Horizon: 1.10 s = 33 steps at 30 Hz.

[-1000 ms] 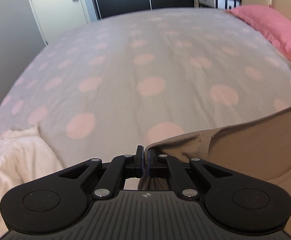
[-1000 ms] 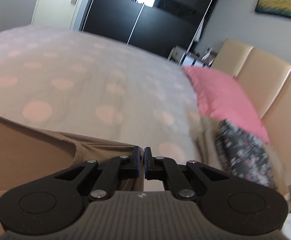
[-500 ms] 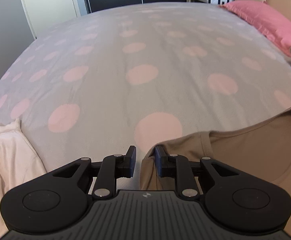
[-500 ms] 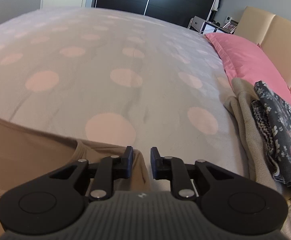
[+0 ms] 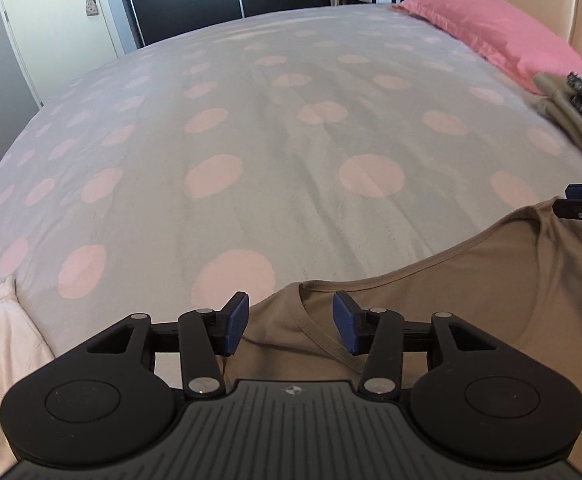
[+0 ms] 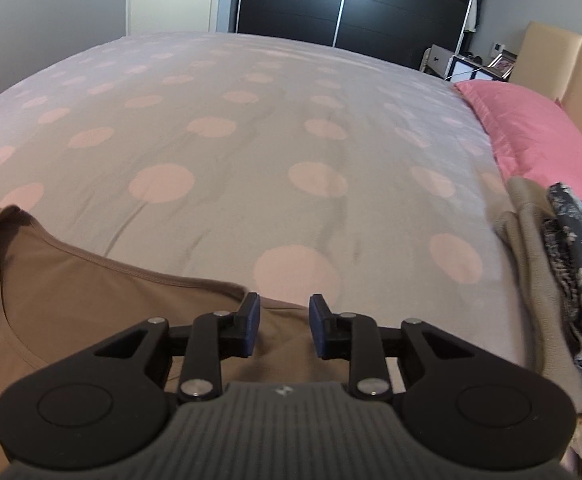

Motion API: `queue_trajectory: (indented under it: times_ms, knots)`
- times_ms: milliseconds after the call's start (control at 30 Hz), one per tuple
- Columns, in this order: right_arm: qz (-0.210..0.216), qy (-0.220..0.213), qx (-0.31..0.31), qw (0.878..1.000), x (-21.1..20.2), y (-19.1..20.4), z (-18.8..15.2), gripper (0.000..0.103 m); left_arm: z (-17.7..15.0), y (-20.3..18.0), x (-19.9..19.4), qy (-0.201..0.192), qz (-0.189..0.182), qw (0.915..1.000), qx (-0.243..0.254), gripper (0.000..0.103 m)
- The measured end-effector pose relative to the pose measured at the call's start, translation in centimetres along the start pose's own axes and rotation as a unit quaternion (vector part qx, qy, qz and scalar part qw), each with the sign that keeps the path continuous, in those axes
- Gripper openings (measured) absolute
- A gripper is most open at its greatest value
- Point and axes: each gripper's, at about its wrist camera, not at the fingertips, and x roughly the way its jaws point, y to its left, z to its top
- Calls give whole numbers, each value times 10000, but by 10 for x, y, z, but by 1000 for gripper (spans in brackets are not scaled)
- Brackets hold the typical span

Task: Fold clothes
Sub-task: 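Lower the tan top flat onto the bed and open both tools, then move both open tools down to the tan top's hem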

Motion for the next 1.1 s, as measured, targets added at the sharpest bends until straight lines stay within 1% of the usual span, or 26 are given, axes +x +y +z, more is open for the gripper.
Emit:
queue_trajectory:
  times_ms: [33,67,100,133,167,200,267,367,400,500,600,667,700,733,767,800,967,1100]
  knots:
    - [37,51,-15,10000,6,2,1,30,1,1,3,0,6,10000,-62,42]
    - [76,105,-30,9999,12,3,2,30,2,2,6,0,11,9999,-124,30]
    - [116,159,-46,9998,17,4,2,29,3,3,10,0,17,9998,-186,11]
    - [209,231,-40,9995,22,5,3,25,4,4,13,0,22,9997,-248,6]
    - [322,309,-27,9990,27,5,3,17,5,5,16,0,28,9995,-310,2]
    - [453,359,-13,9983,30,5,3,6,6,6,19,0,34,9993,-372,0]
    - [563,255,12,9981,30,5,5,6,8,7,26,0,45,9988,-496,0]
    - [601,10,270,9978,29,0,16,5,11,10,35,0,61,9977,-681,0]
    - [599,6,309,9977,31,0,19,5,12,11,39,1,70,9973,-736,0]
    - [580,77,371,9976,41,2,25,5,16,5,50,107,205,9981,-572,0]
    - [569,320,310,9974,55,7,20,5,14,1,58,220,262,9983,-471,0]
    - [581,376,360,9969,58,6,17,6,14,-2,63,296,299,9983,-404,0]
    - [613,391,418,9965,58,5,17,9,13,-3,65,334,318,9982,-371,3]
    - [651,409,482,9959,57,4,19,16,13,-4,67,368,337,9982,-340,5]
    - [647,391,526,9958,54,2,21,22,11,-1,58,346,355,9981,-357,17]
    - [628,359,562,9958,50,1,23,31,10,2,48,324,373,9981,-373,28]
    - [409,77,704,9967,13,-14,32,31,3,17,0,213,462,9977,-456,29]
    - [257,-34,946,9952,-27,-36,31,32,-2,30,-38,125,534,9971,-522,29]
